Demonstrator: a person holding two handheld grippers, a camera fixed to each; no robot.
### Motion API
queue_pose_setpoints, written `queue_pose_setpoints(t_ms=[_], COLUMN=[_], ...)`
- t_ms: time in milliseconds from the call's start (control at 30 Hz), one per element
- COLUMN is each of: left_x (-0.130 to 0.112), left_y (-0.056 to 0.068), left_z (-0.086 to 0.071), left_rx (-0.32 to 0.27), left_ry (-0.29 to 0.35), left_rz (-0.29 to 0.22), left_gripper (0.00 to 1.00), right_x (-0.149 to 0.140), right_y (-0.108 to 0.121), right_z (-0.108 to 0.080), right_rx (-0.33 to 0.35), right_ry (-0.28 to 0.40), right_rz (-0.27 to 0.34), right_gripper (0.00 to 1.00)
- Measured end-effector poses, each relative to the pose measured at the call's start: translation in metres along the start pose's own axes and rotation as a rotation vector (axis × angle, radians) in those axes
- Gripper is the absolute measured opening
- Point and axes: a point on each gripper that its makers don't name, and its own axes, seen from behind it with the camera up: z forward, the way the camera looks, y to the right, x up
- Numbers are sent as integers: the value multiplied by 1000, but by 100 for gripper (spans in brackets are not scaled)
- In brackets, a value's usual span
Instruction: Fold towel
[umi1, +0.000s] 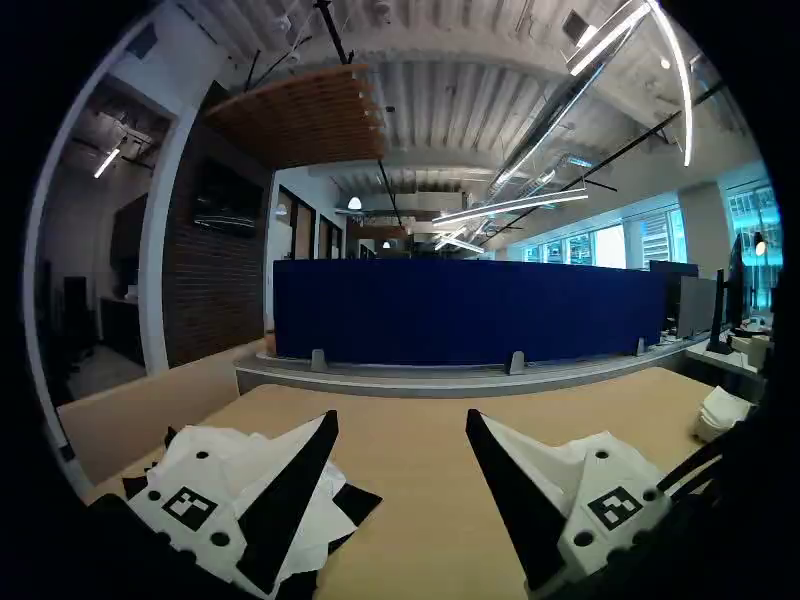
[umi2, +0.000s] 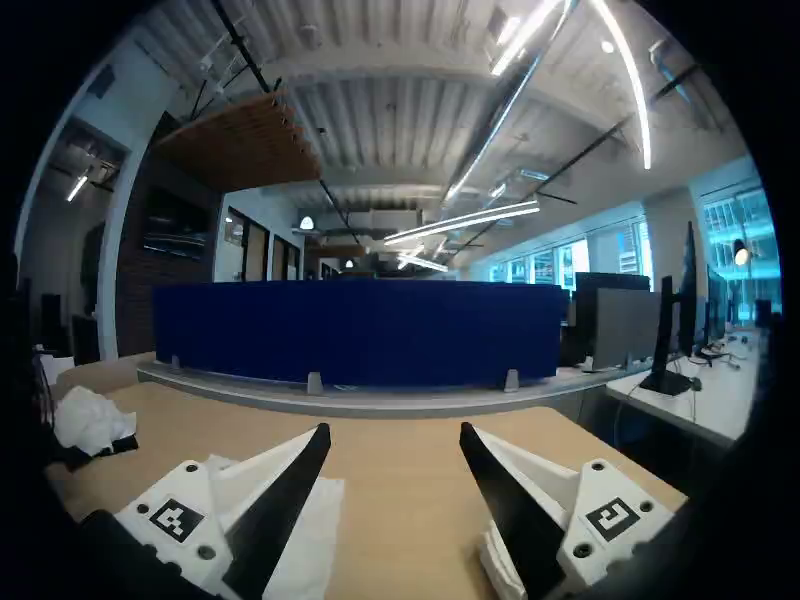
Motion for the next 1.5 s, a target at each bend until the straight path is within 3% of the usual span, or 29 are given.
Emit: queue_pose_setpoints(t_ms=[200,500,700,1000,1200,1500], left_x=[24,41,37,21,10,-8], left_y=[24,41,55,82,102,116], left_z=[-7,-2,1,3,1,4], left_rx=[-20,-61,-125,-276,-367,-394], left_ry=[-6,-33,-77,-169,-218,-251], left_rz=[34,38,61,128,154,177], left_gripper=[95,95,95,95,95,95], right_x=[34,53,46,18,-1,-14], right_y=[-4,-4,-19,-52,-68,-71], right_z=[-4,3,6,0,-6,-6], right_rx=[-6,10,90,275,376,403], right_ry=[-16,-42,-105,-259,-354,-378], right_rz=[1,-17,-58,-167,-207,-238], right_gripper=[100,100,100,100,100,100])
